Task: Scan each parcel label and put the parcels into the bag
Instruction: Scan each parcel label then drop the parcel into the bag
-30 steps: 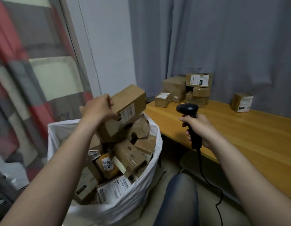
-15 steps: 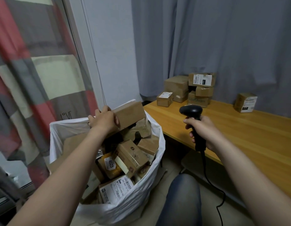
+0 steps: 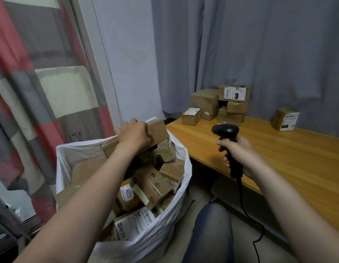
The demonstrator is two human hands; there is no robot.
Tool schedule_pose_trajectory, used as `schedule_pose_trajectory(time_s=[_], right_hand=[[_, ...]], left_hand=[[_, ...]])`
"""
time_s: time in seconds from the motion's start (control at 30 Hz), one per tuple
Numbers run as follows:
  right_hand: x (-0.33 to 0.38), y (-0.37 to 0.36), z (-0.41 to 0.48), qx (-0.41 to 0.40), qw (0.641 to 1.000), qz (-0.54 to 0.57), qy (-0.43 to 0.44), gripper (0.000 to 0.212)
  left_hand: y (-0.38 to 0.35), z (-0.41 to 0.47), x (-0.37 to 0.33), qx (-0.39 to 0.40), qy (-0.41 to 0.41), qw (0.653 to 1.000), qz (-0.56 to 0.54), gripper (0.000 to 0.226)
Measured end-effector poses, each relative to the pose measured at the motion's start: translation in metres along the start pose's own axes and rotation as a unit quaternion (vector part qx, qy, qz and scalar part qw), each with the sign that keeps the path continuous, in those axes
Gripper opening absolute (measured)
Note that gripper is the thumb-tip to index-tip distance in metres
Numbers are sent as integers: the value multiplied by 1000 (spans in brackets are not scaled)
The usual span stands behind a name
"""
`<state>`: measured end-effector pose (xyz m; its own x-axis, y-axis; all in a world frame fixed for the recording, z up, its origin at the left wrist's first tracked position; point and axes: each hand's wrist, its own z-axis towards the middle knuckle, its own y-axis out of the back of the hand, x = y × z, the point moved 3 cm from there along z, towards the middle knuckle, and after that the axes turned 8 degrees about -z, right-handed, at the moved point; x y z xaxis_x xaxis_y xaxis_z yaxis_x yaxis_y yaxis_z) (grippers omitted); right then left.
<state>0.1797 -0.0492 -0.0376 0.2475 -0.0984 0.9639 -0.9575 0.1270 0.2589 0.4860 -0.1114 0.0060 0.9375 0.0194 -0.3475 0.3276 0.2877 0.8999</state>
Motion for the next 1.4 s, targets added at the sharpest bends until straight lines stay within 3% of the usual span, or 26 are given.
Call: schedule_pose_trajectory(time_s=[0.1,0.23,0.53,0.77,1.1,1.4], right_hand=[[-2,18,3,-44,999,24,14,22],[-1,55,8,-118,992,49,23,21],[-9,179,38,-287,955,67,39,11],[-37,258,98,-328,944,29,23,24],[-105,315,199,-326,945,18,-19,15],[-156,324,242,-305,949,61,-56,17]], left_hand=[[-7,10,-38,-8,-46,999,4,38],[-28,26,-99,35,-92,995,21,59],[-111,69,-246,92,-233,967,-51,57],[-203,104,-361,184,-275,930,-158,66],[-343,154,-473,244,-236,904,-258,89],[-448,186,-505,281,-108,876,-376,119]])
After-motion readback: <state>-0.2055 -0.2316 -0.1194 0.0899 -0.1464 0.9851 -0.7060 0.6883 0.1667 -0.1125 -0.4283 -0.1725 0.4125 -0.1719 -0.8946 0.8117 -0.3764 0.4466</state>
